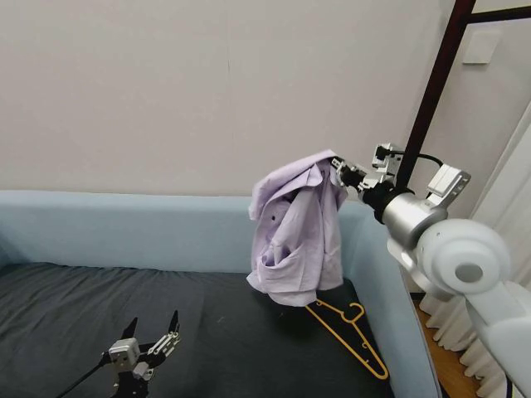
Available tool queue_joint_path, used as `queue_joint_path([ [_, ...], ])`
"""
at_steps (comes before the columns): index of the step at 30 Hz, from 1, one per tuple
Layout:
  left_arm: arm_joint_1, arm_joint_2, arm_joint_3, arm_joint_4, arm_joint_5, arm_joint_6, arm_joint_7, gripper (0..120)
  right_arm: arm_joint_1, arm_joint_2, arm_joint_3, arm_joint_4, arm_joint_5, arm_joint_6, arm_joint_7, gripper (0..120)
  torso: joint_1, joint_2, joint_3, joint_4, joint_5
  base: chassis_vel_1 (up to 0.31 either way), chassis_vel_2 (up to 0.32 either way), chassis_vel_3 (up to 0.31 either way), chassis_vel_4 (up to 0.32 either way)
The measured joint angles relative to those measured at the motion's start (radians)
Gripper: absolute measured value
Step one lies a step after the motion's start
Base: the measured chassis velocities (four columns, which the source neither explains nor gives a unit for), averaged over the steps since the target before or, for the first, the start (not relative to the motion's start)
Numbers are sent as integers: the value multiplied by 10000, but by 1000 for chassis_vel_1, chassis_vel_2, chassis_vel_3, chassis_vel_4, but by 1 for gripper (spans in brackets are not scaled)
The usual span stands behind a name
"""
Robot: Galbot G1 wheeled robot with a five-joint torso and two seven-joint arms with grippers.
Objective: Pick up the clothes from the sofa and hang them on the clothes hanger.
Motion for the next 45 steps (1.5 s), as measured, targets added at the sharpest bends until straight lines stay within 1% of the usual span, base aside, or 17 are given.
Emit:
queue_joint_path([
  [3,-19,-39,59,48,93,10,0,100,-1803,308,-450,-543,-662,-368,-50,0,0,0,-1,-1,0,0,0,0,0],
  [4,-19,-39,59,48,93,10,0,100,-1803,308,-450,-543,-662,-368,-50,0,0,0,-1,-1,0,0,0,0,0],
  [8,19,-63,78,22,169,20,1,100,-3416,782,-1252,-2454,-2505,-464,-1092,0,0,0,1,-3,5,0,0,0,0],
  [9,56,-63,65,-16,187,21,4,100,-3708,1048,-1507,-3355,-3216,-492,-1557,0,-1,0,1,-2,4,0,0,0,0],
  [13,110,-54,3,-43,207,18,1,100,-3789,1489,-1669,-4826,-4159,-550,-2227,0,-1,0,1,4,3,0,0,0,0],
  [16,125,-52,-13,-48,209,16,-3,100,-3741,1608,-1680,-5240,-4337,-587,-2382,0,-1,0,1,-1,4,0,0,0,0],
  [19,180,-49,-59,-68,245,-15,-14,100,-3323,1923,-1501,-6265,-4619,-793,-2781,0,0,0,2,3,2,0,0,0,0],
  [22,189,-72,-60,-60,303,-45,-20,100,-3130,1927,-1232,-6410,-4622,-942,-3028,0,-1,0,1,2,2,0,0,0,0],
  [25,190,-120,-11,-40,402,-71,-25,100,-3137,1825,-786,-6422,-4909,-694,-3592,10,-1,0,1,0,2,0,0,0,0],
  [26,190,-120,-11,-40,402,-71,-25,100,-3137,1825,-786,-6422,-4909,-694,-3592,10,-1,0,1,0,2,0,0,0,0],
  [30,172,-162,64,3,510,-77,-25,100,-3241,1660,-512,-6345,-4961,-60,-3954,26,-1,0,1,0,2,0,0,0,0],
  [31,166,-174,82,11,531,-77,-24,100,-3280,1639,-481,-6297,-4950,-22,-3960,32,0,0,1,0,2,0,0,0,0],
  [32,166,-174,82,11,531,-77,-24,100,-3280,1639,-481,-6297,-4950,-22,-3960,32,0,0,1,0,2,0,0,0,0],
  [36,158,-211,168,21,593,-91,-20,100,-3547,1540,-234,-6041,-4900,239,-3882,52,-1,0,1,0,3,0,0,0,0],
  [40,165,-185,170,23,595,-116,-19,100,-3590,1520,-170,-5986,-4909,496,-3671,61,0,0,1,0,3,0,0,0,0],
  [44,207,-161,163,18,595,-176,-19,100,-3601,1523,-43,-5886,-4901,955,-3356,78,0,0,1,0,3,0,0,0,0],
  [45,207,-161,163,18,595,-176,-19,100,-3601,1523,-43,-5886,-4901,955,-3356,78,0,0,1,0,3,0,0,0,0],
])
